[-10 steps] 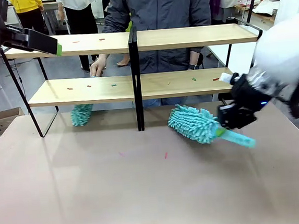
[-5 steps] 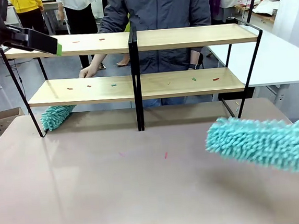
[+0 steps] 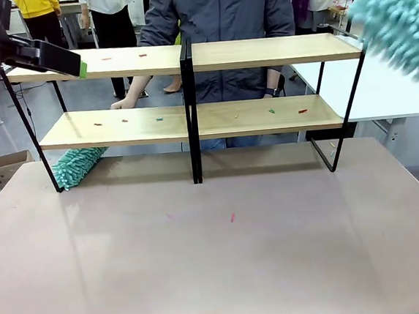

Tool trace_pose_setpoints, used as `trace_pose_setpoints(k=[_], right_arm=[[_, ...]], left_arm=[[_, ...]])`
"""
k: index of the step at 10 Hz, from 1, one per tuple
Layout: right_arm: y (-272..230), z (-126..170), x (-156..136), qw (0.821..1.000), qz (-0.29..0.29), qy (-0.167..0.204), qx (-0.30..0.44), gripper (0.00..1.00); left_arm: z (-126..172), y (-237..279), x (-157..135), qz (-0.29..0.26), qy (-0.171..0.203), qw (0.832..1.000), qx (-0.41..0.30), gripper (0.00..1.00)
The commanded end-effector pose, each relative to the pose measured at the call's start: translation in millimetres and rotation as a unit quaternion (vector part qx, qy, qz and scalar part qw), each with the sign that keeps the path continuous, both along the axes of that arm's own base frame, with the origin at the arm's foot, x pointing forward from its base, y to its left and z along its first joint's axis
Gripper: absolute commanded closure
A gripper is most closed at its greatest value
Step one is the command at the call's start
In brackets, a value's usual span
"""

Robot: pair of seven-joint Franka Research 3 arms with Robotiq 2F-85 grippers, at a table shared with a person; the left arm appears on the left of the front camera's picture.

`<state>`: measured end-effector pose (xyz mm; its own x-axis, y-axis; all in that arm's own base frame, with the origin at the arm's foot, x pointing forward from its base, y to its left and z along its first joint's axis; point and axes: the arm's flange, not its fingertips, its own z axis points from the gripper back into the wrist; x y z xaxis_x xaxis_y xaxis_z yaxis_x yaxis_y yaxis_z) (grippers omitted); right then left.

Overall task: Clean the shelves.
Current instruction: Clean a randomly selected level of the Shelf with the Duster, then clean another randomly selected level of the Shelf with the Duster.

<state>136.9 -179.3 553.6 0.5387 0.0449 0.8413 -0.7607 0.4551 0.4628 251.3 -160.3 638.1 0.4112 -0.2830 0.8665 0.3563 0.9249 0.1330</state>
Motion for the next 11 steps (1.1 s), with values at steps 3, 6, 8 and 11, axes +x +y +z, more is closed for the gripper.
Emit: trace_pose_setpoints(k=[3,6,8,11], right_arm=[[-19.1,-4.7,5.7,0.996,-0.044,-0.030,0.066,0.88],[-19.1,-4.7,5.7,0.996,-0.044,-0.030,0.066,0.88],[-19.1,-4.7,5.7,0.996,-0.044,-0.030,0.066,0.88],[-19.1,-4.7,5.7,0.996,-0.044,-0.030,0.066,0.88]], left_arm=[[1.1,1.3,-0.7,0.005,-0.001,1.000,0.002,0.00],[1.1,1.3,-0.7,0.005,-0.001,1.000,0.002,0.00],[1.1,1.3,-0.7,0.005,-0.001,1.000,0.002,0.00],[1.1,1.3,-0.7,0.005,-0.001,1.000,0.002,0.00]])
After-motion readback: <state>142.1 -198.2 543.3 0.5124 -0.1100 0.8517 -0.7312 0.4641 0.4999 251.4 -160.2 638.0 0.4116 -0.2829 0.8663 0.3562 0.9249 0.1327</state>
